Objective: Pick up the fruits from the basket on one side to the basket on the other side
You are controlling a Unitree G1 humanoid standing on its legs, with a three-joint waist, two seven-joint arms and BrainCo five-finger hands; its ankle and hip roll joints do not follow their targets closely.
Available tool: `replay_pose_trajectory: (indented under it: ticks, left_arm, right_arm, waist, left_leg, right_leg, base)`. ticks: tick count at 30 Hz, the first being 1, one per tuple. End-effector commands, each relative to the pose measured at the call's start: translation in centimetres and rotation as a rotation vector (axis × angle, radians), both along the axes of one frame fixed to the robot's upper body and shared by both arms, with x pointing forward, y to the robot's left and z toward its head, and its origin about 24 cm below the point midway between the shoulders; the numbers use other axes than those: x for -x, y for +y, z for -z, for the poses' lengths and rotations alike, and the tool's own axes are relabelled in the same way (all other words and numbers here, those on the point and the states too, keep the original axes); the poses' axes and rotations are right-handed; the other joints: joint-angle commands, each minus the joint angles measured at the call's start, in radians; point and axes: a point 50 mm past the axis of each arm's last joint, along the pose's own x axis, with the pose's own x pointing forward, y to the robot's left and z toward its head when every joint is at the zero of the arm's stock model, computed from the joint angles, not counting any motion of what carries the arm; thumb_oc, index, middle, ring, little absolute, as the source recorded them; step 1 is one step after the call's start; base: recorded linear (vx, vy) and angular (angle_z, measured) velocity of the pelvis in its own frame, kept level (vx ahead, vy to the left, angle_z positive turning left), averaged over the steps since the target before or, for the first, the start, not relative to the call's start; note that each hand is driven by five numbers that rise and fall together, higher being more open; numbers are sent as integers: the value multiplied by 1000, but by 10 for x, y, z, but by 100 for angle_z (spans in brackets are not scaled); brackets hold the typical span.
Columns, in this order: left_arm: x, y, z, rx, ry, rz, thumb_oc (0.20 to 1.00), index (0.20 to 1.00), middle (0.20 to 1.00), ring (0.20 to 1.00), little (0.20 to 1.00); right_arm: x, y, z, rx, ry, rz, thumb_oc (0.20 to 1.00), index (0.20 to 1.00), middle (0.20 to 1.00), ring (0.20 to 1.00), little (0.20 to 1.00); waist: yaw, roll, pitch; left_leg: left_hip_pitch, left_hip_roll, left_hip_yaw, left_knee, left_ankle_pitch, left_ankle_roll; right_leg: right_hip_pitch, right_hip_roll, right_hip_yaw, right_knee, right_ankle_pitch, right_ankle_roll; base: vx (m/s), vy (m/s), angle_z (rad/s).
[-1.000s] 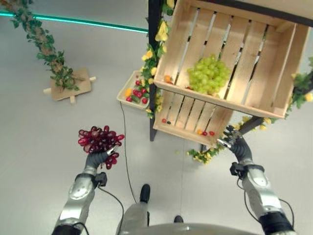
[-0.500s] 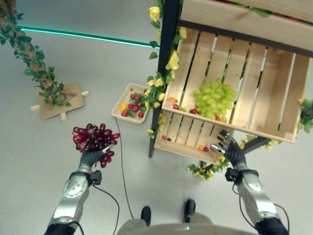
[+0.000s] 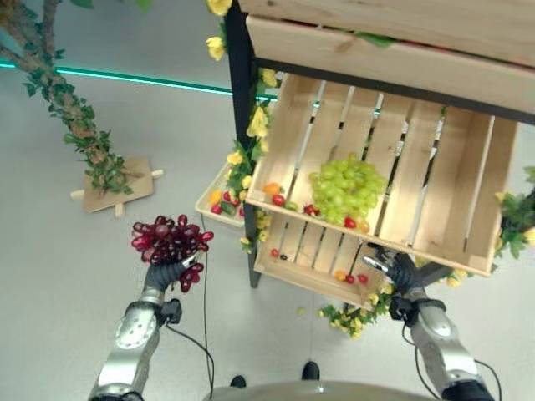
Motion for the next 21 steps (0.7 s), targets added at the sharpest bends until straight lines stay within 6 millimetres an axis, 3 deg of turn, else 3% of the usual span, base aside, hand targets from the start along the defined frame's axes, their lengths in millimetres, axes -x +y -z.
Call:
replay_pose_trajectory:
  ticks: [1, 11, 13, 15, 16, 21]
  left_arm:
    - [-19, 9, -50, -47, -245, 3, 200, 200, 200, 200, 200]
    - [-19, 0, -78, -46, -366, 55, 200, 200, 200, 200, 200]
    - [-23, -12, -97, -84, -440, 128, 200, 200, 200, 200, 200]
    - [-25, -18, -104, -84, -470, 157, 200, 200, 200, 200, 200]
    - [-28, -33, -112, -11, -508, 228, 200, 200, 200, 200, 200]
    - [-36, -56, -139, -52, -615, 350, 200, 200, 200, 200, 200]
  right_arm:
    - [-21, -18, -39, 52, -183, 41, 1000, 1000, 1000, 1000, 1000]
    - [-23, -24, -45, 82, -206, 59, 1000, 1000, 1000, 1000, 1000]
    - [-27, -23, -46, 88, -206, 49, 1000, 1000, 1000, 1000, 1000]
    - [-28, -22, -46, 91, -206, 46, 1000, 1000, 1000, 1000, 1000]
    - [-30, -20, -44, 103, -196, 33, 1000, 1000, 1000, 1000, 1000]
    - [-34, -17, -43, 100, -188, 20, 1000, 1000, 1000, 1000, 1000]
  waist:
    - [-6, -6, -33]
    - [-3, -9, -25]
    - [-8, -11, -28]
    - [-9, -12, -29]
    - [-15, -14, -32]
    - [-25, -17, -35]
  left_leg:
    - [-74, 20, -51, 43, -2, -55]
    - [-79, 34, -69, 50, -2, -67]
    - [-74, 37, -69, 50, -6, -67]
    - [-71, 38, -67, 49, -7, -67]
    - [-67, 41, -63, 46, -6, -66]
    - [-59, 47, -57, 38, -7, -66]
  right_leg:
    - [69, -45, -37, 11, -106, 85]
    - [81, -27, -45, 11, -125, 70]
    - [83, -23, -42, 11, -128, 69]
    - [84, -21, -40, 11, -129, 68]
    - [85, -20, -37, 11, -129, 68]
    - [89, -18, -32, 11, -130, 69]
  base:
    - [17, -54, 5]
    - [1, -32, 8]
    - [3, -15, 1]
    - [0, 0, 0]
    - [0, 0, 0]
    - [0, 0, 0]
